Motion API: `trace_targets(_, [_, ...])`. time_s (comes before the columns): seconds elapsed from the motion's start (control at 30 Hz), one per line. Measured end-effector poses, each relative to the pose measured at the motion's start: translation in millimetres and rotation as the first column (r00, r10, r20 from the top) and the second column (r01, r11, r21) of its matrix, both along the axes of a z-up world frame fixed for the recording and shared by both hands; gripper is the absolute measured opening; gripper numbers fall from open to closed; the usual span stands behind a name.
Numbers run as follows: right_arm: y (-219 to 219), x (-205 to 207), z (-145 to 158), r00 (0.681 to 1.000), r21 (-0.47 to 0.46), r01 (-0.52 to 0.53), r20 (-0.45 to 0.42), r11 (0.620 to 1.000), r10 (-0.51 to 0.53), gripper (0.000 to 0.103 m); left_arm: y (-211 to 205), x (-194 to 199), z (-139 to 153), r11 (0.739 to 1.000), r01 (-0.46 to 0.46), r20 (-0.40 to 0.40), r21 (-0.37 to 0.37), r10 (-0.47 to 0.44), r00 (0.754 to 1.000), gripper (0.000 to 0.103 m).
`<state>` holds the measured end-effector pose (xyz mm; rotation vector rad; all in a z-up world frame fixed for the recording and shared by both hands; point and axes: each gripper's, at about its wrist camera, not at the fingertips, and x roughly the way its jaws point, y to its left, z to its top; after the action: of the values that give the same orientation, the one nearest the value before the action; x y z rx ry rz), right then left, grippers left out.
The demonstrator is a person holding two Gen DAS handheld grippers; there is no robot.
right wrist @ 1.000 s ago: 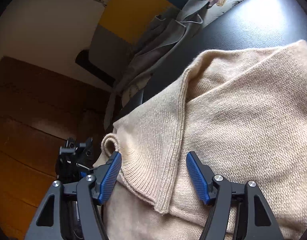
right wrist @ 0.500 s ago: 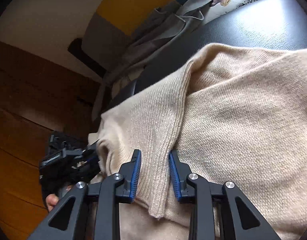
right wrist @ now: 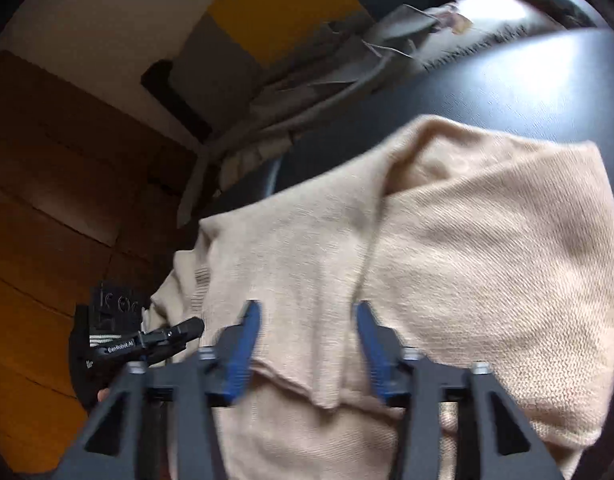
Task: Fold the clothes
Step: 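Move the right gripper to the sweater side edge and grasp it, then fold the held sweater side over the sleeves with the right gripper and release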
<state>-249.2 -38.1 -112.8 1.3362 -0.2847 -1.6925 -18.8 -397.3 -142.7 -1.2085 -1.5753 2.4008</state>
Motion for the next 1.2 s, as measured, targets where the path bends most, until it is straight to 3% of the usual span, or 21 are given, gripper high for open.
trace_targets(0.1, [1, -1, -8, 1.0, -0.02, 0.008, 0.026, 1.0, -0.008, 0.062, 1, -2, 0, 1.0, 0.005, 0.001, -0.008, -0.005, 1.0, 0.006])
trace_targets(0.17, [-4, 2, -9, 1.0, -0.023, 0.005, 0.024, 1.0, -0.005, 0.07, 3, -4, 2, 0.999, 0.016, 0.006, -0.029, -0.016, 1.0, 0.007])
trace_targets(0.23, [-11, 5, -8, 1.0, -0.036, -0.005, 0.021, 0.999, 0.006, 0.092, 6, -4, 5, 0.998, 0.025, 0.012, -0.051, -0.024, 1.0, 0.008])
trace_targets(0.3, [-22, 12, -10, 0.999, -0.044, -0.029, 0.016, 0.999, 0.029, 0.103, 6, -4, 5, 0.998, 0.03, 0.014, -0.061, -0.029, 0.999, 0.008])
trace_targets(0.4, [-33, 18, -10, 0.997, 0.023, -0.07, -0.021, 0.997, 0.071, 0.103, 6, -3, 3, 0.998, 0.028, 0.012, -0.057, -0.028, 1.0, 0.008])
trace_targets(0.47, [-31, 17, -11, 0.999, 0.034, -0.04, -0.012, 0.999, 0.041, 0.096, 6, -2, 3, 0.998, 0.025, 0.01, -0.056, -0.024, 1.0, 0.008])
trace_targets(0.5, [-30, 17, -10, 0.999, 0.053, -0.023, -0.025, 0.998, 0.024, 0.064, 8, -2, 5, 0.997, 0.029, 0.012, -0.076, -0.028, 1.0, 0.008])
trace_targets(0.53, [-29, 17, -11, 1.0, 0.068, -0.003, -0.024, 0.998, 0.005, 0.008, 10, -2, 7, 0.994, 0.036, 0.015, -0.101, -0.035, 0.999, 0.008])
trace_targets(0.57, [-28, 16, -12, 1.0, 0.081, 0.014, -0.028, 0.997, -0.011, 0.011, 12, -3, 10, 0.991, 0.043, 0.019, -0.126, -0.041, 0.999, 0.008])
trace_targets(0.63, [-27, 19, -8, 0.998, 0.096, 0.027, -0.065, 0.995, -0.02, 0.005, 16, -1, 15, 0.983, 0.055, 0.021, -0.176, -0.052, 0.998, 0.008])
trace_targets(0.77, [-12, 30, 19, 0.992, -0.009, 0.024, -0.124, 1.0, -0.025, 0.005, 21, 8, 26, 0.969, 0.075, 0.011, -0.235, -0.074, 0.997, 0.006])
trace_targets(0.83, [-3, 33, 27, 0.99, -0.033, 0.019, -0.141, 0.999, -0.024, 0.005, 21, 10, 22, 0.965, 0.071, 0.047, -0.253, -0.061, 0.997, 0.005])
trace_targets(1.0, [-3, 38, -4, 0.994, 0.084, 0.012, -0.112, 0.996, -0.003, 0.006, 22, 21, 19, 0.956, 0.039, 0.076, -0.292, -0.017, 0.997, 0.003])
trace_targets(1.03, [0, 36, -8, 0.995, 0.088, 0.016, -0.095, 0.996, -0.008, 0.006, 20, 24, 19, 0.961, 0.024, 0.07, -0.277, -0.005, 0.998, 0.004])
trace_targets(1.13, [4, 37, -18, 0.998, 0.071, 0.027, -0.053, 0.997, -0.023, 0.006, 18, 27, 16, 0.981, -0.008, 0.05, -0.192, 0.018, 0.999, 0.027])
trace_targets(1.2, [5, 37, -22, 0.998, 0.065, 0.04, -0.046, 0.997, -0.037, 0.006, 23, 25, 16, 0.981, 0.0, 0.059, -0.194, 0.012, 0.998, 0.032])
